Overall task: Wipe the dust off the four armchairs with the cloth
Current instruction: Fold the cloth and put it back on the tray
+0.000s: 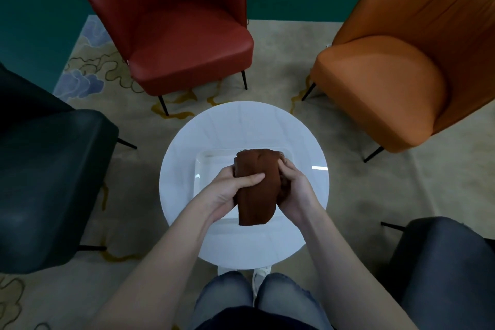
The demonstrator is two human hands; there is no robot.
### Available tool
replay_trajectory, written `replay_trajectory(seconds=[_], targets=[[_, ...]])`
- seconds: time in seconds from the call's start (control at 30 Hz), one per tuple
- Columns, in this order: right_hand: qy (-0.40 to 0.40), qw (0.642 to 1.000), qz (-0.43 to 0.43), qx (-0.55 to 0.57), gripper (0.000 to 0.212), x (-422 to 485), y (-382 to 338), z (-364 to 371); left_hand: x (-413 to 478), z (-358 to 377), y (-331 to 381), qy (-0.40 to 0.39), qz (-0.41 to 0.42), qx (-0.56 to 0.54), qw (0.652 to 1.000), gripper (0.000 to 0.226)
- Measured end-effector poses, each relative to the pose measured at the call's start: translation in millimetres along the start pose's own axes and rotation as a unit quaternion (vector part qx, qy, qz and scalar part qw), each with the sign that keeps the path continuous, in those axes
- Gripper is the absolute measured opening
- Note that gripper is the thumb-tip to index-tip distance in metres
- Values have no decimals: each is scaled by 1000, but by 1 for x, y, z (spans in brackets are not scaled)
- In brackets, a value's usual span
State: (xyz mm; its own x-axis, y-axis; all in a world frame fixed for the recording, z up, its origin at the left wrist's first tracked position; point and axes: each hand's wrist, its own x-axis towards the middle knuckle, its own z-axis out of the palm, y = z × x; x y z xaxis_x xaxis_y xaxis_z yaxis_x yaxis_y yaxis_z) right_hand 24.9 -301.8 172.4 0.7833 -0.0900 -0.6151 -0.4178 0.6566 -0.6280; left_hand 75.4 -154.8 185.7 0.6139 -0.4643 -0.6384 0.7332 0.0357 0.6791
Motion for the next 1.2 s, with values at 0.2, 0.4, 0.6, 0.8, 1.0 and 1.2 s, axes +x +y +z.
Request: replay_trajectory(seconds=[0.2,0.4,0.6,0.8,1.0,1.2], targets=[[37,990,-47,-127,29,11,0,-6,11,-11,-13,62,20,-29,997,29],[40,994,2,-104,32,33,13,-16,30,-24,-26,75,15,-17,997,30],[95,987,45,-120,36,63,32,-26,55,-39,-40,125,21,8,992,21],[178,969,-5,-172,27,114,65,-42,102,-64,-68,264,32,52,962,12],[220,901,-91,-364,14,174,113,-67,159,-94,-105,304,55,183,933,34],[223,848,-134,-461,15,211,147,-86,205,-129,-141,325,39,275,904,22]])
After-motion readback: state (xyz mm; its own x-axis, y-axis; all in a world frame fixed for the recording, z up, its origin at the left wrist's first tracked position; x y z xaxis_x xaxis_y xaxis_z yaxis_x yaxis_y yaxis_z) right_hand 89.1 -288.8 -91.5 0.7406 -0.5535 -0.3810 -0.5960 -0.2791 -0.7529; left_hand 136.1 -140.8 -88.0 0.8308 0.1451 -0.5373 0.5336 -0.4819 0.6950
